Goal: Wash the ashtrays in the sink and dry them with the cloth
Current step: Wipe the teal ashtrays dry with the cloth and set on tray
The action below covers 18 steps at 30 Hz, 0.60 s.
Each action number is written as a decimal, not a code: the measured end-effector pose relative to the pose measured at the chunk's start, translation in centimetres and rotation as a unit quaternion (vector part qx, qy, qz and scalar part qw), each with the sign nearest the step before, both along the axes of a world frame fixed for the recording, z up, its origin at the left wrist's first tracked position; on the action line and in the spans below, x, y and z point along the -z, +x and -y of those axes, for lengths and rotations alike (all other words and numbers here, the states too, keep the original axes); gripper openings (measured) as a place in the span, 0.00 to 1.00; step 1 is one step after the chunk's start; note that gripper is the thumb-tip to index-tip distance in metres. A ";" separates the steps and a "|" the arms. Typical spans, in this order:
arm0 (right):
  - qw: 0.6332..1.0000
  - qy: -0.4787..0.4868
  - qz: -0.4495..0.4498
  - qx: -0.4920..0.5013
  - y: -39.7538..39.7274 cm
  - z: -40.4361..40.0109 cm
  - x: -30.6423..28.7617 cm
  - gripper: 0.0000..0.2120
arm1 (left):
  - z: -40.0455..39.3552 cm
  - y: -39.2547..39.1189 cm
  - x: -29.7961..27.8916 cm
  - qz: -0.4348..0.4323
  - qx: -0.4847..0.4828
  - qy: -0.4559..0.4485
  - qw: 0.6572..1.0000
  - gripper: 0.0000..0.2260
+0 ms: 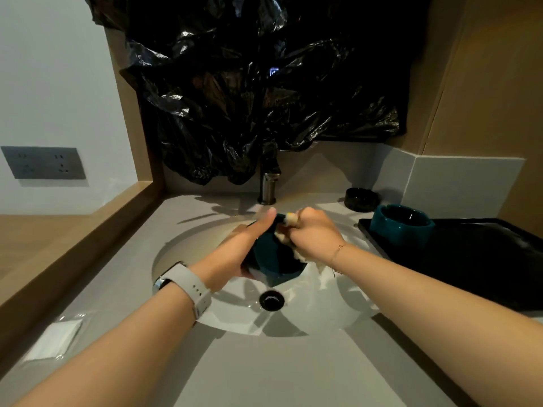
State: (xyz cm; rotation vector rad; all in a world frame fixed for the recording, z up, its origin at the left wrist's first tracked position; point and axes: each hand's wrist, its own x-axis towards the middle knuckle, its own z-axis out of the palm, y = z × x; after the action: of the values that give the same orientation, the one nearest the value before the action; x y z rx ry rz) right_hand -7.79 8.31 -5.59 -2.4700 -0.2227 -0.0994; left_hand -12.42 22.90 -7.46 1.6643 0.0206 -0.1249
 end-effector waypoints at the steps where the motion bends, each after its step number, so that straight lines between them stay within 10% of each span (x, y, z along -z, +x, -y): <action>1: 0.999 -0.037 0.024 -0.010 -0.2 -0.1 -0.7 0.06 | 0.1 0.2 0.2 0.019 -0.030 0.012 0.999 0.24; 5: 0.996 -0.010 0.091 -0.005 -0.5 -1.3 -1.5 0.12 | 0.0 0.8 0.4 0.073 -0.173 0.016 0.982 0.22; 11: 0.966 0.248 -0.043 0.051 -0.6 -3.8 2.7 0.07 | -0.4 0.6 0.8 0.109 -0.268 0.132 0.948 0.19; 18: 0.826 0.466 -0.308 0.068 -0.9 -6.4 4.4 0.12 | -0.9 0.5 0.4 0.095 -0.292 0.070 0.949 0.35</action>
State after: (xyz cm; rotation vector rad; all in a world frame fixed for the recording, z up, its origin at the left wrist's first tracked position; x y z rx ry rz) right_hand -8.70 14.68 -10.02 -1.4191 0.2459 0.4341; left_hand -11.90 23.84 -7.82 1.7378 0.3813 0.4973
